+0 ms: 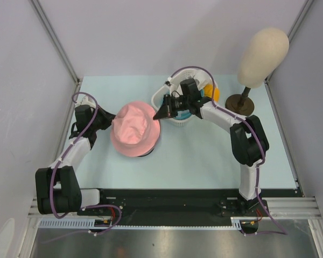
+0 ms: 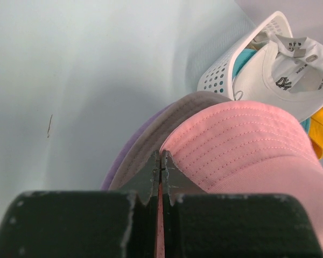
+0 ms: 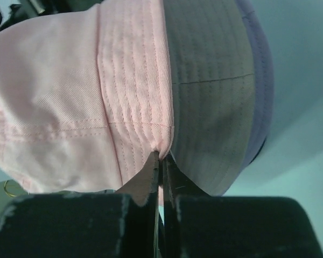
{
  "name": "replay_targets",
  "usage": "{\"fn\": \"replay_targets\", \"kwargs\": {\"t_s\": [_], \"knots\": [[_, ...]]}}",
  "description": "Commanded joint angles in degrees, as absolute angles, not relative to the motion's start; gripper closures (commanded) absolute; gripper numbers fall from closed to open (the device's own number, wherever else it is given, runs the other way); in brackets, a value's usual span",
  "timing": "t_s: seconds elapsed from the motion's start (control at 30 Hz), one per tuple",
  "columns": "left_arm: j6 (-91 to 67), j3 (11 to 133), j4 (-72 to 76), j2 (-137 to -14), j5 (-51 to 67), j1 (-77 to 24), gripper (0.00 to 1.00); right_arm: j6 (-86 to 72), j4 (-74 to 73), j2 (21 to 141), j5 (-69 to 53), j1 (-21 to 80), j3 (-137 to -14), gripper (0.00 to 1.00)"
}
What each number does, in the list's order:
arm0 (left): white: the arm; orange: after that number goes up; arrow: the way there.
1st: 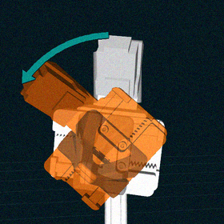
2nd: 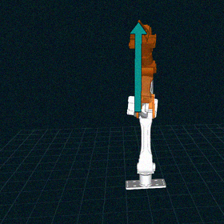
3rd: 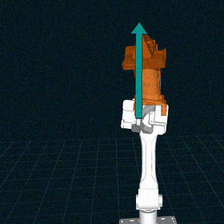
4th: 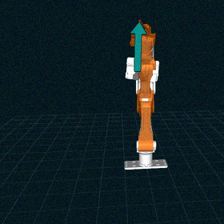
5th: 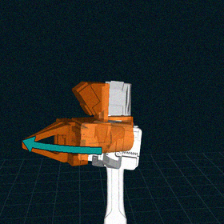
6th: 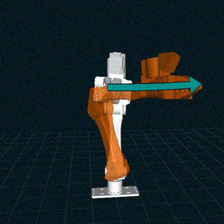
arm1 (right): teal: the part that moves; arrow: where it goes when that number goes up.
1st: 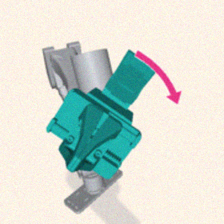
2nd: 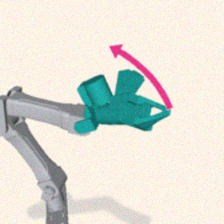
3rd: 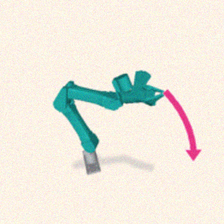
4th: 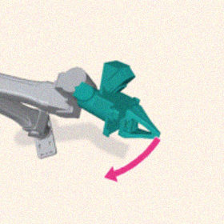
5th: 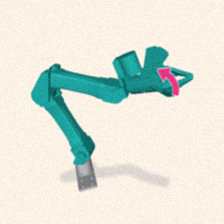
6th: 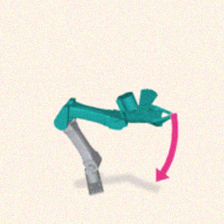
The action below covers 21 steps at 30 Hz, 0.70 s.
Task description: Stack the hats
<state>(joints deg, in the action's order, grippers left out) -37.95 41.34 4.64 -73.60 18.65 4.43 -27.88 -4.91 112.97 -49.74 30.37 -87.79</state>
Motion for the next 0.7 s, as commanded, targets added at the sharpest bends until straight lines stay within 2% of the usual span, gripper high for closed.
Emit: {"fn": "replay_targets", "kwargs": {"t_s": [0.0,0.67], "knots": [[-37.88,40.96,7.38,-71.63,19.25,4.75,1.00,-29.53,-9.14,114.87,-43.77,30.32,-89.03,1.00],[-38.15,37.71,6.86,-74.53,13.54,4.66,1.00,-22.68,-21.71,120.06,-33.31,31.29,-90.09,1.00]]}}
